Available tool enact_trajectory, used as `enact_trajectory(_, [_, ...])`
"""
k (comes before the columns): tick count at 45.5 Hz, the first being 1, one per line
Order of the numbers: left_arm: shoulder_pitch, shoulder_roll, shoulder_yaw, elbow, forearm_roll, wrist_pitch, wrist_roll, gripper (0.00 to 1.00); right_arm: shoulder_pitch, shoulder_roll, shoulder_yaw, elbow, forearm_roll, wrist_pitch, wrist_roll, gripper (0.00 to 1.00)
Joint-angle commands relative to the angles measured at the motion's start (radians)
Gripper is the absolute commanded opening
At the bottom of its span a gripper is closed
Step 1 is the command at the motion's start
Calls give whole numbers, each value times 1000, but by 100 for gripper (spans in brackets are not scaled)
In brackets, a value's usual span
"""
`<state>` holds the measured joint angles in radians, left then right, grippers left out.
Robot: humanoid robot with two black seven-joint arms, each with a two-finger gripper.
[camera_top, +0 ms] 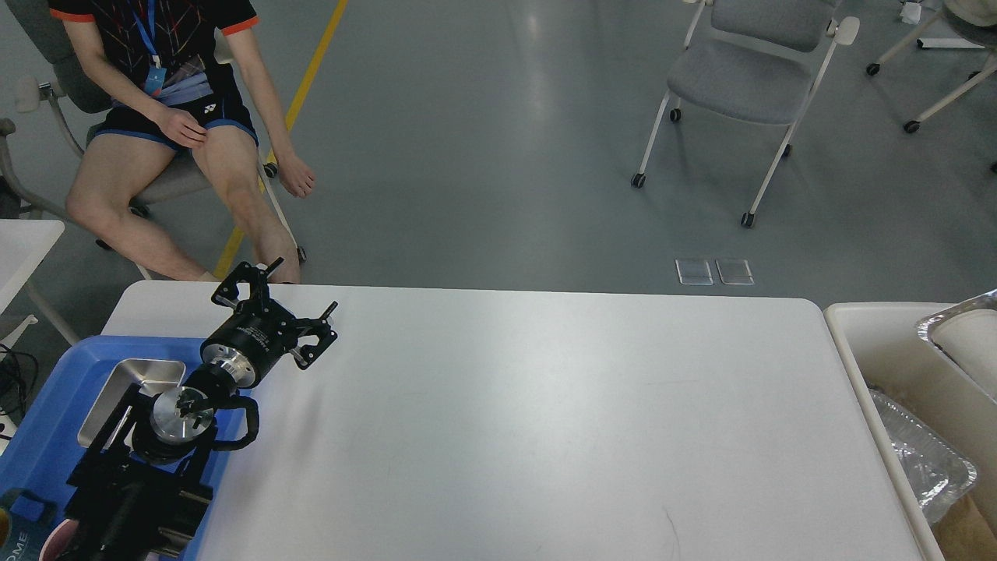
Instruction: Tidy desktop
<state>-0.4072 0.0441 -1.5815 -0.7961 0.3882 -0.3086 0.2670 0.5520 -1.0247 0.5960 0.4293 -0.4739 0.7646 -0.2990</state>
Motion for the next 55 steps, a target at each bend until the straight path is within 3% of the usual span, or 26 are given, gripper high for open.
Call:
enact_trajectory(1, [1, 2, 0, 0, 0, 0, 1, 97, -6, 44, -1, -76, 0, -59, 0, 55])
enact_trajectory(5, [2, 2, 0, 0, 0, 0, 1, 97, -6, 81, 1, -132, 0, -91, 0, 98])
enact_trajectory(6, [2, 2, 0, 0, 0, 0, 1, 97, -6, 89, 1, -144, 0, -96, 0, 100])
enact_trajectory(24, [-12, 13, 44, 0, 0, 2, 17, 97, 17, 189, 21, -224, 1, -103, -2, 100])
enact_trajectory(28, [-33, 16, 115, 0, 1, 3, 6, 97, 89, 244, 169, -224, 15, -136, 1, 100])
enact_trajectory(33, [-42, 16, 124, 0, 1, 29, 1, 97, 124, 340, 364, -221, 18, -250, 20, 100])
enact_trajectory(35, [-42, 16, 124, 0, 1, 45, 0, 97, 131, 385, 441, -218, 21, -304, 53, 100])
enact_trajectory(38, [-41, 16, 124, 0, 1, 65, 0, 97, 141, 446, 527, -212, 23, -344, 139, 100])
enact_trajectory(45, [-32, 19, 127, -2, 3, 59, 0, 97, 128, 506, 576, -124, 23, -341, 453, 100])
enact_trajectory(49, [-36, 19, 127, -2, 3, 57, 1, 97, 120, 558, 581, -78, 23, -343, 606, 100])
enact_trajectory(52, [-41, 20, 127, 0, 3, 57, 0, 97, 120, 603, 582, -58, 23, -341, 666, 100])
enact_trajectory(55, [-42, 20, 126, 0, 3, 57, 0, 97, 124, 655, 588, -46, 24, -341, 683, 100])
